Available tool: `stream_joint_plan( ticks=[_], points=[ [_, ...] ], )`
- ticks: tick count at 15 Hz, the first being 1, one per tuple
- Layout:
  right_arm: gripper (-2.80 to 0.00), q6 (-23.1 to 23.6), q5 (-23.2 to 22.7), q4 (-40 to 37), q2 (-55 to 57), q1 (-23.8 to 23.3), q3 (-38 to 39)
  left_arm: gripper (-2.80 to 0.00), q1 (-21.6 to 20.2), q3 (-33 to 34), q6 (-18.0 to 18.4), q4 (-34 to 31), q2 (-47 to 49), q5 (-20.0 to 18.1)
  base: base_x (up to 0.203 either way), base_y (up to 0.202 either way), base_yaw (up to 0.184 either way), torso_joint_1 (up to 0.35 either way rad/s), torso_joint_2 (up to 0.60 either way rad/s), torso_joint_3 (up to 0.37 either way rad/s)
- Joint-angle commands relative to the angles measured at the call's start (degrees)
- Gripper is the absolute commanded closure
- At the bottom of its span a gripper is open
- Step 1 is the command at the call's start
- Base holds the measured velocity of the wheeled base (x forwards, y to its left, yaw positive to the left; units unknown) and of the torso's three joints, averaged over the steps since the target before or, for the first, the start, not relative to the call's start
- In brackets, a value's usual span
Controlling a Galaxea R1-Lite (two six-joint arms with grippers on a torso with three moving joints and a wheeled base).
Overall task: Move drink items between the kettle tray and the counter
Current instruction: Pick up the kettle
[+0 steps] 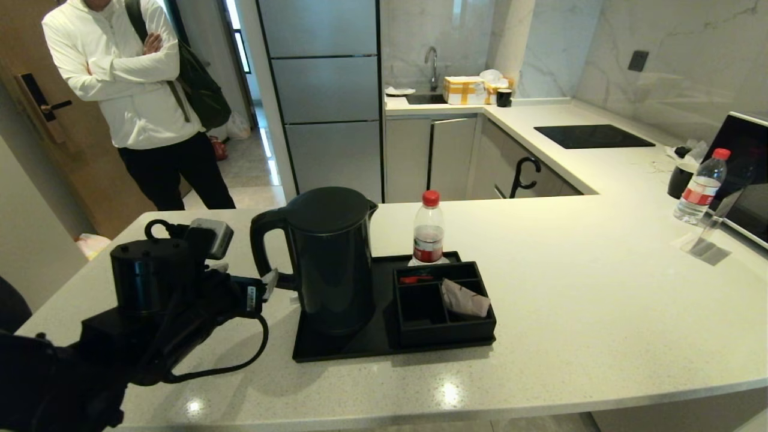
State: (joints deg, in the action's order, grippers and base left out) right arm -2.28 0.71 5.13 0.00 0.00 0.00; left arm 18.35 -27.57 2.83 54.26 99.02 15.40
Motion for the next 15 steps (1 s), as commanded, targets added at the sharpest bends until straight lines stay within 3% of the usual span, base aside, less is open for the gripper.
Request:
stream_joint_plan(
  ticks=[1, 4, 15],
  points=[
    [0.0, -0.01, 0.0, 0.05, 0.0, 0.0, 1.73, -2.8, 1.17, -0.14, 0.05, 4.93, 5.25, 3.39, 0.0, 0.0, 0.0, 0.0, 0.0, 0.0],
    [0.0, -0.01, 0.0, 0.05, 0.0, 0.0, 1.67, -2.8, 2.82, 0.05, 1.1, 13.74, 10.04, 8.66, 0.0, 0.0, 0.0, 0.0, 0.0, 0.0],
    [0.0, -0.01, 0.0, 0.05, 0.0, 0.0, 1.71, -2.8, 2.74, -4.34, 0.95, 16.14, 13.66, 14.05, 0.0, 0.0, 0.0, 0.0, 0.0, 0.0]
  ],
)
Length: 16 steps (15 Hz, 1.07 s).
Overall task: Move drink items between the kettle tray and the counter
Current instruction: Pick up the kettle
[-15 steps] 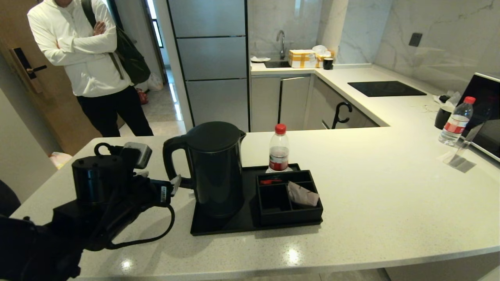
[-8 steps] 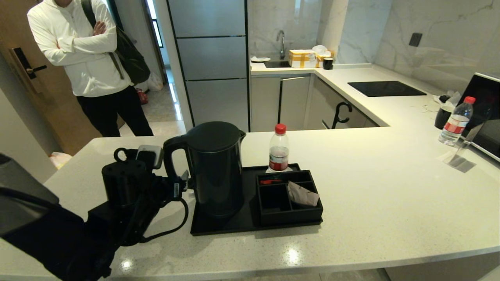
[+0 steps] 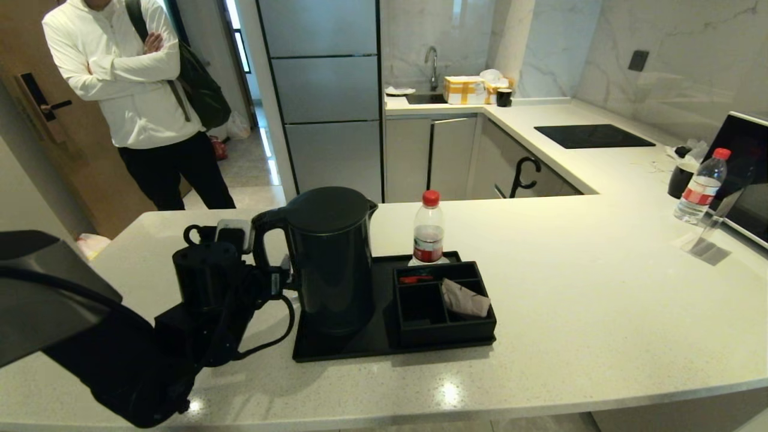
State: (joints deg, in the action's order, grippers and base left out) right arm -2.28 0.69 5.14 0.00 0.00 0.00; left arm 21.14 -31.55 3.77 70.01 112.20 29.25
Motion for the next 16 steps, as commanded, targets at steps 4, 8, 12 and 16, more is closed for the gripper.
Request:
stream_joint_plan(
  ticks=[4, 8, 12, 16],
  points=[
    [0.0, -0.01, 0.01, 0.04, 0.0, 0.0, 1.74, -2.8, -0.1, -1.51, -0.05, 0.48, 1.92, 1.9, 0.0, 0.0, 0.0, 0.0, 0.0, 0.0],
    [0.0, -0.01, 0.01, 0.04, 0.0, 0.0, 1.73, -2.8, -0.82, -2.84, -0.14, 0.53, 2.52, 2.65, 0.0, 0.0, 0.0, 0.0, 0.0, 0.0],
    [0.0, -0.01, 0.01, 0.04, 0.0, 0.0, 1.71, -2.8, -1.54, -3.08, -0.11, 1.18, 2.67, 2.31, 0.0, 0.0, 0.0, 0.0, 0.0, 0.0],
    [0.0, -0.01, 0.01, 0.04, 0.0, 0.0, 1.67, -2.8, -1.71, -3.08, -0.16, 1.18, 3.2, 2.31, 0.0, 0.0, 0.0, 0.0, 0.0, 0.0]
  ],
)
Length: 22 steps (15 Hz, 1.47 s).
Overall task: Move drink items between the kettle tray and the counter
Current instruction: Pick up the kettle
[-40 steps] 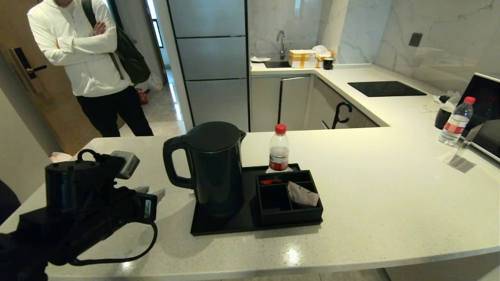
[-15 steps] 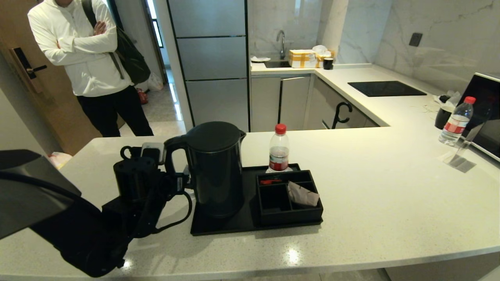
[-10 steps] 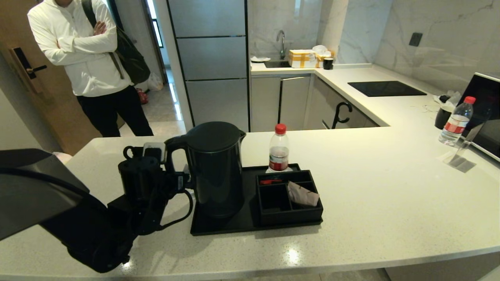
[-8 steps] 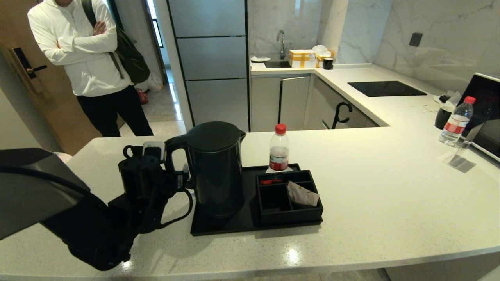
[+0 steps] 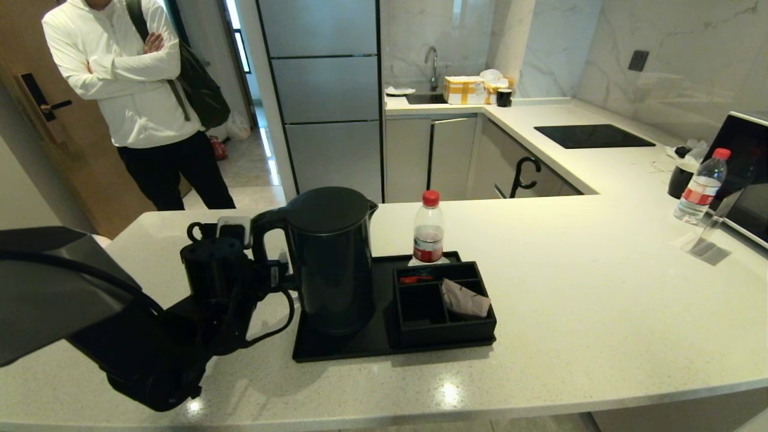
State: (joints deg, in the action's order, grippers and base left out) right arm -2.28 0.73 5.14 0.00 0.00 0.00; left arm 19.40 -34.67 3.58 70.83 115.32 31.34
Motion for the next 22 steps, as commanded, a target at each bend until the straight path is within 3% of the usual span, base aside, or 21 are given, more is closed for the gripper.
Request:
stream_joint_plan(
  ticks=[1, 2, 22],
  points=[
    [0.0, -0.01, -0.02, 0.04, 0.0, 0.0, 1.67, -2.8, 0.03, -0.05, 0.11, 0.37, 0.08, 0.21, 0.0, 0.0, 0.0, 0.0, 0.0, 0.0],
    [0.0, -0.01, -0.02, 0.04, 0.0, 0.0, 1.67, 0.0, 0.03, -0.13, 0.11, 0.45, 0.08, 0.13, 0.0, 0.0, 0.0, 0.0, 0.0, 0.0],
    [0.0, -0.01, -0.02, 0.04, 0.0, 0.0, 1.71, 0.0, 3.54, -3.68, 0.55, -0.22, -3.68, 1.37, 0.0, 0.0, 0.0, 0.0, 0.0, 0.0]
  ],
)
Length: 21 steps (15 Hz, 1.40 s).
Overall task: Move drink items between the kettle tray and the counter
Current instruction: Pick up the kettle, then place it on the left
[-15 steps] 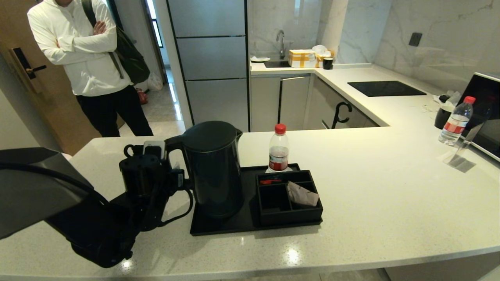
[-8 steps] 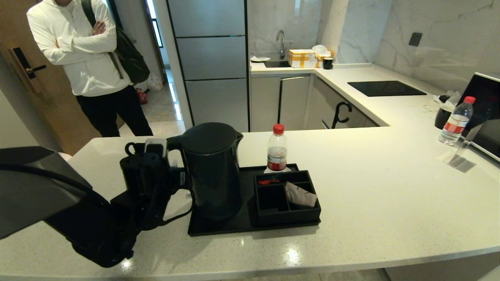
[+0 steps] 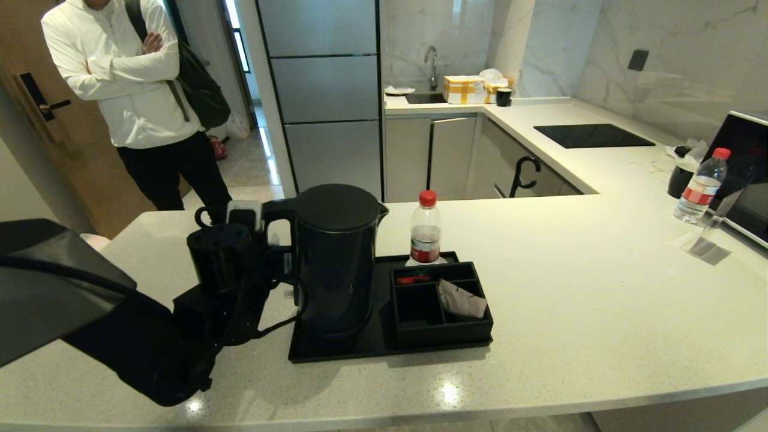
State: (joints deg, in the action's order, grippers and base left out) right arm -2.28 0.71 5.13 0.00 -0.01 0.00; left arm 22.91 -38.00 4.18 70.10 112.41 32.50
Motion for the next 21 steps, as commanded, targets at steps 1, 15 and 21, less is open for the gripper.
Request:
stream_joint_plan(
  ticks=[1, 15, 21],
  points=[
    [0.0, -0.01, 0.0, 0.05, 0.0, 0.01, 1.67, 0.0, -0.05, -0.91, -0.05, 0.44, -0.95, 0.28, 0.0, 0.0, 0.0, 0.0, 0.0, 0.0],
    [0.0, -0.01, 0.0, 0.05, 0.0, 0.01, 1.68, 0.0, -9.82, -0.72, -1.2, -3.06, -7.33, 2.29, 0.0, 0.0, 0.0, 0.0, 0.0, 0.0],
    [0.0, -0.01, 0.0, 0.05, 0.0, 0.01, 1.68, 0.0, -20.23, 5.76, -2.65, -4.42, -11.85, -8.26, 0.0, 0.0, 0.0, 0.0, 0.0, 0.0]
  ],
)
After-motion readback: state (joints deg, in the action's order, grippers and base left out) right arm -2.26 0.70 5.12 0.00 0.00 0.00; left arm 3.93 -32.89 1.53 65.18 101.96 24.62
